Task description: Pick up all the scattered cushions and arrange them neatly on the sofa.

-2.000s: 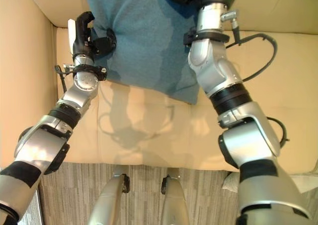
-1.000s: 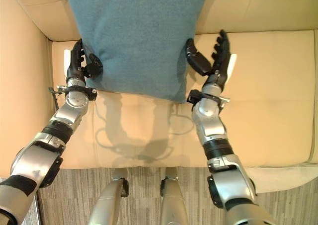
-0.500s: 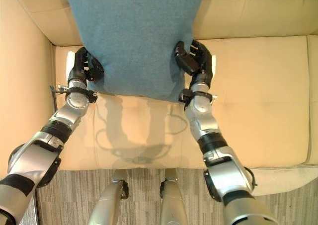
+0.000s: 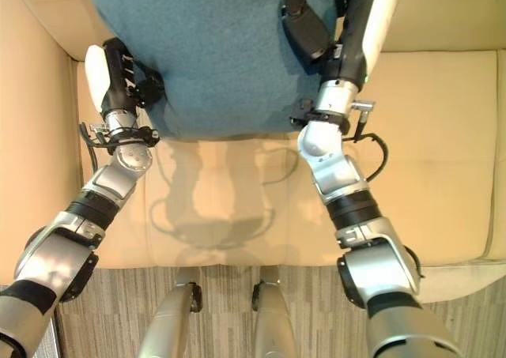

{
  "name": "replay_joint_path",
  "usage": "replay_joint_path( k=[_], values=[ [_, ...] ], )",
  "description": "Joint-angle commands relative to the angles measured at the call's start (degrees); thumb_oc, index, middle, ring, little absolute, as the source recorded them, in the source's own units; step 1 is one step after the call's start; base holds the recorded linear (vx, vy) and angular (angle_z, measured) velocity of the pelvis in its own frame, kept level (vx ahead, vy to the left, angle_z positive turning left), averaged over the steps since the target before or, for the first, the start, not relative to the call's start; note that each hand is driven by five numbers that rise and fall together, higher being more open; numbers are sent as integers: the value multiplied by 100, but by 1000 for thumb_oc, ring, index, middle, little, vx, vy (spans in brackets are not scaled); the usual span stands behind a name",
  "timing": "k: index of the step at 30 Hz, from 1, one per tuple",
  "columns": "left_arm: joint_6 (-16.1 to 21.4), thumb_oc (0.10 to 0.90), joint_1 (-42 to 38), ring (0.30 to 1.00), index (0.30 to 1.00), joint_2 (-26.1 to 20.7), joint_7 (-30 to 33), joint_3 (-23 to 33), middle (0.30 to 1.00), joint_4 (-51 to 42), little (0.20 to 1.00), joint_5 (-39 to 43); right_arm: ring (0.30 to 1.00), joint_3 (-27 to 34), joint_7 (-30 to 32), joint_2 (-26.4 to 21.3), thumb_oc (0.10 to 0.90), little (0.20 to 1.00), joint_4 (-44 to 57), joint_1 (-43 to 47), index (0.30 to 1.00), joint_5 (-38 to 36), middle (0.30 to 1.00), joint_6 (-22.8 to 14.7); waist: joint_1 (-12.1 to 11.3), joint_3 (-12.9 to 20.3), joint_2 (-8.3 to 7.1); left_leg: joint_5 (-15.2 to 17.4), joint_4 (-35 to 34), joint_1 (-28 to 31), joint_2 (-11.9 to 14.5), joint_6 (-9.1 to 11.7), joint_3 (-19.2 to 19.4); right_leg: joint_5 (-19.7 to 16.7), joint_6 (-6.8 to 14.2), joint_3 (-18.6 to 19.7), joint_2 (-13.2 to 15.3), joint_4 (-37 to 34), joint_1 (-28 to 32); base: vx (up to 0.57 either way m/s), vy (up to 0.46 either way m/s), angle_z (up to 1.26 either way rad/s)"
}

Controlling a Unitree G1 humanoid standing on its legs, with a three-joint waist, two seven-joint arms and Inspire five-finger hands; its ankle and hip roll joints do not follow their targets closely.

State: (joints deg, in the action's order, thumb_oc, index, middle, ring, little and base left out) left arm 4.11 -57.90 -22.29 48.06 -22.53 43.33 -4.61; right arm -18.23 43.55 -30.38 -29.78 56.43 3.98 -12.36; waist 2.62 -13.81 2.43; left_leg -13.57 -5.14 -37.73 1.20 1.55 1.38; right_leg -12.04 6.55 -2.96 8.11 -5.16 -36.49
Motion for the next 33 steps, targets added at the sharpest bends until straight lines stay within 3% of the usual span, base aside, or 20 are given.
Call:
replay_joint_path(
  k=[1, 5, 6, 7, 8, 9, 10, 16, 20, 23, 25, 26, 27, 28, 33],
  values=[
    [887, 400, -1128, 300, 300, -140, 757, -271, 300, -35, 300, -697, 300, -273, 231, 30, 400, 300, -302, 969, 300, 288, 300, -496, -113, 508, 82, 662, 14, 266, -25, 303, -140, 275, -42, -71, -247, 206, 48, 0, 0, 0],
    [691, 400, -1882, 300, 300, -26, 850, -739, 300, 1365, 300, -467, 300, -725, 206, 228, 400, 300, -1607, 1572, 300, -225, 300, -440, -52, 507, 82, 614, 14, 110, -5, 314, -126, 167, -9, -66, -240, 154, -107, -8, 0, 0],
    [661, 474, -1974, 411, 411, 35, 803, -769, 411, 1530, 411, -360, 500, -819, 184, 271, 533, 500, -1789, 1666, 500, -286, 500, -405, -43, 507, 83, 601, 14, 83, 1, 311, -124, 155, -8, -61, -237, 142, -127, 0, 0, 0],
    [678, 518, -2053, 476, 476, 126, 736, -786, 476, 1751, 476, -224, 561, -890, 168, 319, 574, 561, -1960, 1755, 561, -330, 561, -380, -34, 504, 82, 591, 14, 64, 6, 308, -119, 138, -5, -58, -240, 141, -156, 0, 0, 0],
    [689, 675, -2115, 712, 712, 180, 709, -769, 712, 1927, 712, -91, 900, -972, 153, 391, 800, 900, -2130, 1856, 900, -384, 900, -343, -38, 499, 79, 584, 14, 43, 12, 306, -114, 127, -4, -50, -239, 142, -186, -2, -11, -3],
    [699, 767, -2155, 851, 851, 283, 580, -756, 851, 2048, 851, 97, 900, -1022, 132, 446, 800, 900, -2263, 1958, 900, -472, 900, -307, -39, 496, 87, 578, 14, 28, 15, 303, -116, 119, -3, -46, -237, 135, -198, 3, -15, -4],
    [724, 800, -2290, 900, 900, 409, 169, -787, 900, 2426, 900, 460, 900, -1114, 26, 507, 800, 900, -2514, 2155, 900, -626, 900, -264, -47, 484, 104, 555, 14, 8, 12, 308, -115, 91, 4, -41, -230, 117, -215, 3, -9, -4],
    [558, 800, -2265, 900, 900, 559, -435, -752, 900, 2690, 900, 735, 900, -1172, -119, 518, 800, 900, -2391, 2259, 900, -685, 900, -149, -63, 440, 148, 536, 14, -9, 23, 298, -122, 74, -1, -26, -242, 112, -242, -1, -2, -1],
    [433, 800, -2050, 900, 900, 490, -282, -400, 900, 2645, 900, 857, 900, -933, -106, 427, 800, 900, -2063, 1989, 900, -776, 900, -67, -58, 446, 146, 551, 14, 29, 24, 286, -142, 95, -25, -21, -271, 128, -198, 3, -8, 0],
    [847, 800, -1596, 900, 900, 199, -76, 309, 900, 1866, 900, 1673, 900, -428, 376, 487, 800, 900, -1595, 1468, 900, -790, 900, 199, -71, 449, 155, 604, 14, 141, 23, 271, -119, 146, -53, -27, -298, 130, -102, 26, -18, -1],
    [878, 800, -1410, 900, 900, 119, -80, 511, 900, 1574, 900, 1855, 900, -274, 437, 524, 800, 900, -1332, 1281, 900, -781, 900, 290, -57, 470, 152, 585, 14, 161, 12, 257, -114, 137, -63, -26, -294, 134, -87, 19, -12, -6],
    [1022, 800, -956, 900, 900, -105, -54, 1029, 900, 846, 900, 2230, 900, 102, 537, 552, 800, 900, -697, 708, 900, -653, 900, 374, -77, 473, 175, 623, 14, 282, 10, 216, -106, 197, -96, -2, -311, 172, 10, 13, -3, -8],
    [1016, 800, -940, 900, 900, -105, -52, 1030, 900, 833, 900, 2227, 900, 105, 538, 556, 800, 900, -681, 691, 900, -648, 900, 384, -73, 483, 173, 617, 14, 277, 7, 215, -107, 193, -95, -3, -308, 169, 6, 79, -27, -7],
    [1211, 800, -462, 900, 900, -220, -204, 1355, 900, -35, 900, 2517, 900, 449, 432, 527, 800, 900, -166, 122, 900, -691, 900, 352, -114, 463, 211, 688, 14, 396, -4, 191, -97, 289, -123, 5, -314, 218, 115, 49, -28, -6],
    [1239, 800, 1025, 900, 900, -330, -782, 1813, 900, -1597, 900, 2778, 900, 1117, -89, 330, 800, 900, 879, -1248, 900, -674, 900, 366, -200, 514, 281, 663, 14, 543, -50, 141, -92, 328, -159, -39, -287, 219, 314, 13, -20, 1]
  ],
)
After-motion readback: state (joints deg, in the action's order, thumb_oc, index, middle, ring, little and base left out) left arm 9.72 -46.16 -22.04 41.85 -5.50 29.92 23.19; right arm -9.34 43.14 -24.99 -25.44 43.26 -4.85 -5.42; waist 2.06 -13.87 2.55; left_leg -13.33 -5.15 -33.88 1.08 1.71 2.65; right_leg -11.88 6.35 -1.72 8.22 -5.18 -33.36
